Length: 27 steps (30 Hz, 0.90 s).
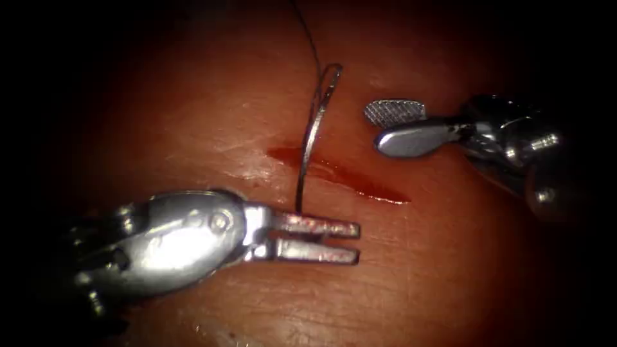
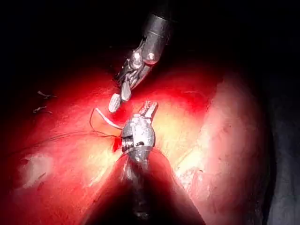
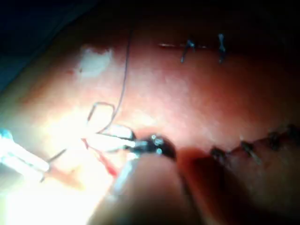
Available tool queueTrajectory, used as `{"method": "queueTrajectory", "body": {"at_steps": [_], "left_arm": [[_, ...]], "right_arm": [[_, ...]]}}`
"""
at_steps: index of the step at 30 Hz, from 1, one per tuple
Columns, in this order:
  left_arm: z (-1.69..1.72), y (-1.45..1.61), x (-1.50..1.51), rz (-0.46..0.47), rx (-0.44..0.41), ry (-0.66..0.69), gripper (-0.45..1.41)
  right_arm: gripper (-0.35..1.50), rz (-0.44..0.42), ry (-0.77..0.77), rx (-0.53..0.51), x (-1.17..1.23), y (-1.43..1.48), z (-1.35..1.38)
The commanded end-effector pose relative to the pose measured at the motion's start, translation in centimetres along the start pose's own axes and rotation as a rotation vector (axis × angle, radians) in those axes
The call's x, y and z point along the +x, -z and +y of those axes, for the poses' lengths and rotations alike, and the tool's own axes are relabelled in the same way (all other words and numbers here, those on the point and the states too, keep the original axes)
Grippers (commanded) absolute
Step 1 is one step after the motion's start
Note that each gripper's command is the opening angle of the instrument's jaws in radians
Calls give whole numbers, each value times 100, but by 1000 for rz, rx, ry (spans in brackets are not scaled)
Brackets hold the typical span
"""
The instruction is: Wound Closure
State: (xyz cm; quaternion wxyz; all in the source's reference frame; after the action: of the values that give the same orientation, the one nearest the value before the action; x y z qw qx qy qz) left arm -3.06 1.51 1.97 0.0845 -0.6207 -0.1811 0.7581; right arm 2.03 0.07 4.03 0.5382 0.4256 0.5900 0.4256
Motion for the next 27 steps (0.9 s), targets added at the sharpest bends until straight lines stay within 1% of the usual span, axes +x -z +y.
{"method": "queueTrajectory", "body": {"at_steps": [1, 6, 9, 13, 19, 27], "left_arm": [[-4, -4, -4, 1, -8, -4, -45], [-3, 7, -11, 18, -7, -10, -45], [-1, 8, -10, 17, -2, -9, -45], [0, 11, -5, 22, -1, -12, -45], [-5, 16, -9, 19, 12, -19, -45], [-5, 16, -9, 19, 12, -19, -45]], "right_arm": [[59, -4, 1, 4, 0, -6, 2], [59, -2, 3, -3, 1, -12, 7], [59, -2, 3, -3, 0, -14, 6], [57, -8, 3, -7, -1, -14, 5], [57, -14, 3, 0, -6, -6, -1], [57, -14, 3, 0, -6, -6, -1]]}}
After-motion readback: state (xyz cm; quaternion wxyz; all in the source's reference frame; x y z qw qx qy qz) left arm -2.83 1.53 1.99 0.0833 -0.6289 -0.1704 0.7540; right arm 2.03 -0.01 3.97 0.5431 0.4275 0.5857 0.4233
